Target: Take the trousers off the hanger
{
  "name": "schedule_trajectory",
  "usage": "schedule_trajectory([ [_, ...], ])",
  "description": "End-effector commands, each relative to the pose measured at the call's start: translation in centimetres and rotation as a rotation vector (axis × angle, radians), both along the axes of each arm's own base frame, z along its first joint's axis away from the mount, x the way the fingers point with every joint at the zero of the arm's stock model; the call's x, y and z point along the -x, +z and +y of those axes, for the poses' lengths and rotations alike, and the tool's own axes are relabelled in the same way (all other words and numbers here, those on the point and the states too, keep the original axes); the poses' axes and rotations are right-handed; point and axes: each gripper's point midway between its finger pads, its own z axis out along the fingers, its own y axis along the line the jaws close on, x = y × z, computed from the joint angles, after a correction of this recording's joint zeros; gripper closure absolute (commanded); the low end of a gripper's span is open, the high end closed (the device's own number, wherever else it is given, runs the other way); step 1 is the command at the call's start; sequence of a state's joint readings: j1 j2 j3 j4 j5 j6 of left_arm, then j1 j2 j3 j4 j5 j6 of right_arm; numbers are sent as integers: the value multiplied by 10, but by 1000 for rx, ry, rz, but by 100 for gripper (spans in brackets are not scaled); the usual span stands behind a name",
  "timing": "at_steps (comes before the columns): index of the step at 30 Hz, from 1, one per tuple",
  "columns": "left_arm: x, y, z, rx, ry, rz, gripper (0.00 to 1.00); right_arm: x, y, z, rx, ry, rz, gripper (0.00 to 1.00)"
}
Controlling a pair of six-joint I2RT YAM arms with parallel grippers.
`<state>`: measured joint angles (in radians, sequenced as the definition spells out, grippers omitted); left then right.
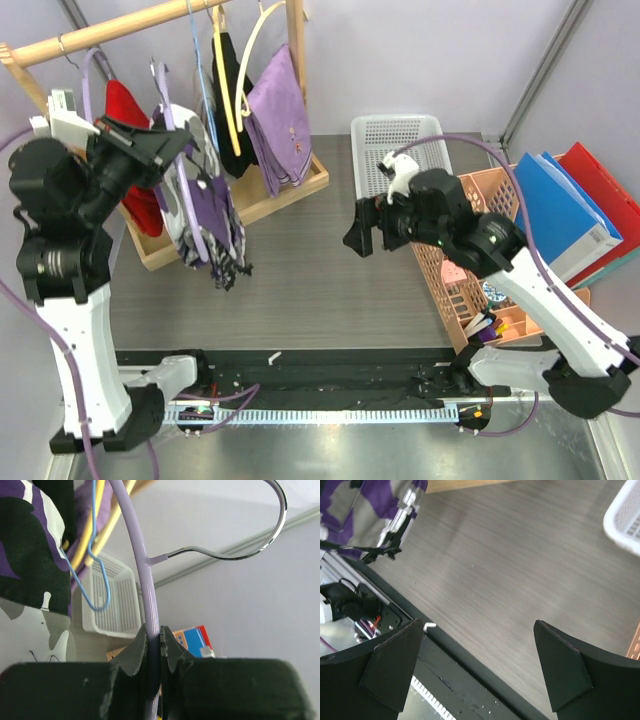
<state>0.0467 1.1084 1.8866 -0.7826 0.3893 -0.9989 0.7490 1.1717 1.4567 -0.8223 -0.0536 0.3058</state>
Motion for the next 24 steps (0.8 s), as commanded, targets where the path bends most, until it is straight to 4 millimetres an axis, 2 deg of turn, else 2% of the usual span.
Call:
schedule_trajectory([
  [1,75,46,-27,29,-151,-241,100,13,13,1,-163,16,-80,2],
  [2,80,43,-25,26,-135,-239,100,18,11,-1,-181,22,-84,2],
  [3,96,35,-27,23,-145,-221,100,19,-5,1,-174,26,-62,2],
  [5,101,20,-22,6,-109,-175,100,25,-27,11,-182,69,-6,3],
  [6,108,18,-22,3,-110,-175,100,27,-33,17,-189,81,8,4],
  [7,106,12,-21,-2,-103,-158,100,29,-38,22,-201,81,25,4],
  [10,109,1,-28,5,-143,-128,100,40,-54,51,-226,110,1,4],
  [11,105,-6,-30,8,-156,-114,100,32,-52,59,-230,64,-57,3],
  [12,107,-7,-32,8,-170,-114,100,47,-71,78,-191,102,-48,3],
  [13,107,-9,-32,2,-165,-114,100,51,-82,89,-152,108,-57,3],
  [14,106,-10,-29,-6,-146,-107,100,51,-82,100,-127,108,-98,2],
  [15,106,-12,-27,-15,-137,-103,100,64,-87,113,-77,113,-148,3],
  [16,105,-13,-25,-22,-123,-95,100,62,-109,124,13,77,-188,2],
  [18,98,-19,-15,-44,-56,-70,100,63,-106,134,77,5,-358,0],
  [19,97,-19,-10,-49,-28,-66,100,83,-117,149,110,40,-396,0],
  [20,94,-24,-6,-54,-1,-43,100,91,-109,162,79,30,-437,0],
  [21,88,-28,4,-50,63,-22,100,92,-105,161,108,-1,-491,0],
  [22,86,-33,9,-51,93,-4,100,112,-102,170,101,40,-519,0],
  [24,85,-39,19,-40,155,14,100,126,-93,179,67,61,-593,0],
])
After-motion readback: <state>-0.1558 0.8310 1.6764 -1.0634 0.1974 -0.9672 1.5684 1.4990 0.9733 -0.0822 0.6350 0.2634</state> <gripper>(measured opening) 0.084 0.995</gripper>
